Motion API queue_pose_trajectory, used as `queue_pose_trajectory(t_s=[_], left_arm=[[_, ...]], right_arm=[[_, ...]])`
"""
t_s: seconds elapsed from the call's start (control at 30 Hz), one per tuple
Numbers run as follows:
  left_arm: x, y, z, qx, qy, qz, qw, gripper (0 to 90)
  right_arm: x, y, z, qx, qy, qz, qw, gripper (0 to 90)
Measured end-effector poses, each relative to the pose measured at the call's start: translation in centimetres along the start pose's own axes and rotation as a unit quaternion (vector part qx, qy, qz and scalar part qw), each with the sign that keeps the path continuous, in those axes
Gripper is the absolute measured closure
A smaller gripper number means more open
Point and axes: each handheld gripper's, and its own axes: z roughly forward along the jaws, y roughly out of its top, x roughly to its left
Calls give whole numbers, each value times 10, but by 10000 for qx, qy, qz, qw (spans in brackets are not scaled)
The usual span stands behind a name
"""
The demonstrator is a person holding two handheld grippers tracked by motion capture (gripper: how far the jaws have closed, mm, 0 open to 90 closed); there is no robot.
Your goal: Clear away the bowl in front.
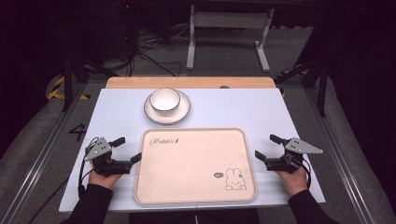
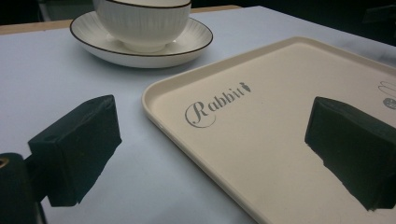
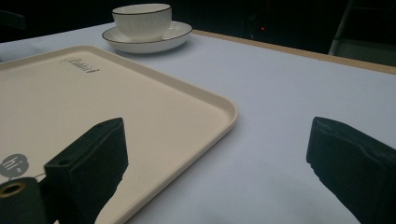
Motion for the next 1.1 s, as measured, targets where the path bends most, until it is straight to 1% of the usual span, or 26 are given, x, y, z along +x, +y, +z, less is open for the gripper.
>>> queue_pose_trajectory(t_s=[0.17, 0.23, 0.4, 0.43, 0.47, 0.6, 0.7, 0.97, 1.0, 1.1], left_arm=[[0, 0, 0, 3, -5, -2, 10000, 41], [0, 0, 0, -13, 6, -43, 10000, 40], [0, 2, -1, -46, -23, -30, 10000, 39], [-1, 4, -1, -17, -22, -25, 10000, 39], [-1, 6, -2, 9, -28, 42, 10000, 39], [-5, 12, -5, -53, -7, 134, 9999, 39], [-7, 16, -6, -102, -38, 172, 9998, 40], [-12, 27, -9, -144, -128, 241, 9995, 43], [-13, 28, -9, -159, -152, 219, 9995, 43], [-15, 32, -11, -100, -200, 199, 9996, 56]], right_arm=[[0, 0, 0, 7, 0, 17, 10000, 60], [0, 0, 0, 15, -1, 23, 10000, 60], [0, 0, 0, 22, -8, 11, 10000, 60], [0, 0, 0, 22, -8, 11, 10000, 60], [0, 0, 0, 23, -7, 11, 10000, 60], [0, 0, 1, 34, -3, 14, 10000, 60], [0, 0, 1, 50, -8, 24, 10000, 60], [0, 0, 1, 50, -19, 36, 10000, 60], [0, 0, 1, 51, -18, 38, 10000, 60], [0, 0, 1, 51, -20, 39, 10000, 60]])
